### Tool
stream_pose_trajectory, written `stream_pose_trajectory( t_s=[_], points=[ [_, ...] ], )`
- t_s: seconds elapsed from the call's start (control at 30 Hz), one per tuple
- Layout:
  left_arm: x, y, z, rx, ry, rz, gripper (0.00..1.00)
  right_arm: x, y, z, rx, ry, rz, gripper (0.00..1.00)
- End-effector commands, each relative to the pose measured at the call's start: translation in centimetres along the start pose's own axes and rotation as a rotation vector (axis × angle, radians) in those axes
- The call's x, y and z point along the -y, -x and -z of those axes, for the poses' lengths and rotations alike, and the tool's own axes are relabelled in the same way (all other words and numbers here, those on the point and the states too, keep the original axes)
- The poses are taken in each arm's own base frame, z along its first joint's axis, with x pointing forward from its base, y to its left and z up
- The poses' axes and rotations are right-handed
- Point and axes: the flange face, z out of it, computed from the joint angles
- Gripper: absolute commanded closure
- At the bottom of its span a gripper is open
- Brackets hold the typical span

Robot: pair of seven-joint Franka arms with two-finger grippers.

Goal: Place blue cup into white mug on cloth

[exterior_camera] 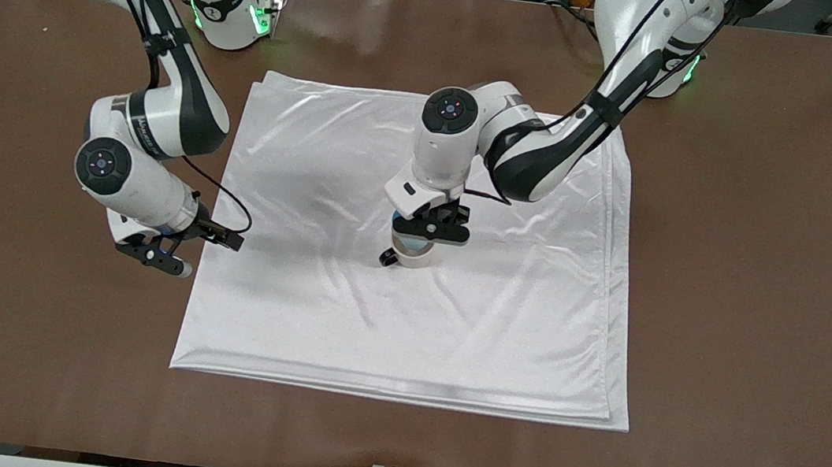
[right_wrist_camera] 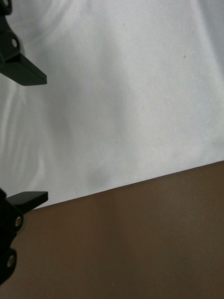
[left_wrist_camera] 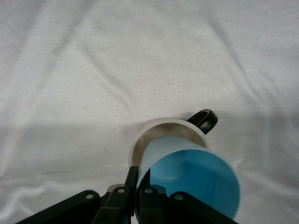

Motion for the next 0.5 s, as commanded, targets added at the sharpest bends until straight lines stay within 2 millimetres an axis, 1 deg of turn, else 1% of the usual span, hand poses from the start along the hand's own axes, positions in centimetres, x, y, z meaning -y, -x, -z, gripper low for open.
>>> stream_pose_trajectory(
  t_s=[0.0,0.1,0.17,0.27,0.47],
  points=[
    [-0.4,-0.7,0.4,-0.035,-0.004,-0.013,0.00,-3.2,0.7,2.1,-0.028,0.015,0.068,0.00],
    [-0.4,-1.0,0.9,-0.041,0.002,-0.007,0.00,-4.5,0.2,2.8,-0.027,0.017,0.069,0.00],
    [-0.4,-1.1,1.1,-0.045,0.004,-0.005,0.00,-4.6,0.5,3.4,-0.017,0.027,0.068,0.00],
    [-0.3,-1.6,1.9,-0.055,0.014,0.007,0.00,-4.8,1.1,5.3,-0.017,0.040,0.070,0.00],
    [0.3,-2.5,5.1,-0.083,0.040,0.040,0.00,-5.4,2.0,8.9,-0.015,0.063,0.082,0.00]
  ],
)
